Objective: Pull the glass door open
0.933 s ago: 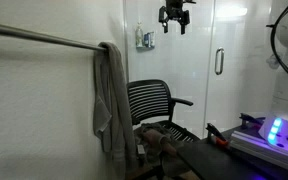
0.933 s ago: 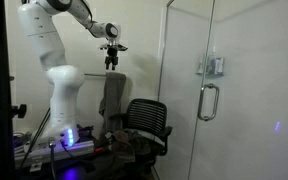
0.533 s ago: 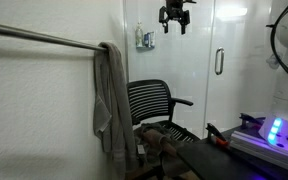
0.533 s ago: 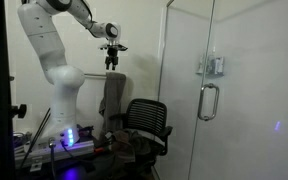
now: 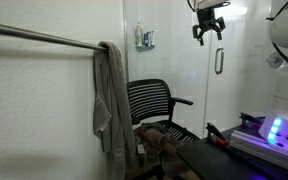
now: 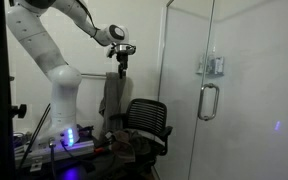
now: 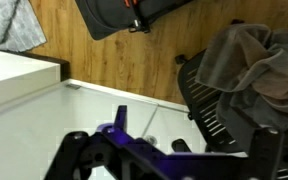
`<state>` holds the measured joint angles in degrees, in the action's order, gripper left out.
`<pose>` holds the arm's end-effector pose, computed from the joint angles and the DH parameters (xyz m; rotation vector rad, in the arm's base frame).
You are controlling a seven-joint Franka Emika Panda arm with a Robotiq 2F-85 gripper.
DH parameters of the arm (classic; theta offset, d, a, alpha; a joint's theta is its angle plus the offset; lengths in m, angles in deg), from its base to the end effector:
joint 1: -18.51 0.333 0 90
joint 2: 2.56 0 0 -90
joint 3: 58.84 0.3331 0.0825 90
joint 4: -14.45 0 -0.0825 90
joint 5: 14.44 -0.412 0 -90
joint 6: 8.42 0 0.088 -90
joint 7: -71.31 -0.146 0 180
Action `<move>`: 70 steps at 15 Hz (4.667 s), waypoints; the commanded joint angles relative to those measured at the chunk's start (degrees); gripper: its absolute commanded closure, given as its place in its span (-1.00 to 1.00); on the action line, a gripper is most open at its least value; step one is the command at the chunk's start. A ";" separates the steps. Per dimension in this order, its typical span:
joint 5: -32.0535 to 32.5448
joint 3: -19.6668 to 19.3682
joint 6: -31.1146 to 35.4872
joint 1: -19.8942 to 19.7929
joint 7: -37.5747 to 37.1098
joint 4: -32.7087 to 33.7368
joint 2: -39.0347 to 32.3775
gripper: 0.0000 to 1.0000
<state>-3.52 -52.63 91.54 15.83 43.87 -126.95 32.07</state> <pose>0.3683 -0.0009 0.4612 2.8144 -0.5639 -0.0793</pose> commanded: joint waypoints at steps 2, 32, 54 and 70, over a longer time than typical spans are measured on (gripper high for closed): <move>-0.65 -2.73 0.05 -3.38 0.91 -4.00 3.01 -1.00; 41.40 -8.93 21.44 -16.37 -26.76 -17.95 4.16 -1.00; 85.85 -34.42 73.68 -19.25 -61.73 -7.82 -21.30 -1.00; 125.38 -34.04 60.47 -13.06 -102.33 7.22 -31.23 -1.00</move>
<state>113.06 -85.39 143.10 2.79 -51.28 -122.12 1.85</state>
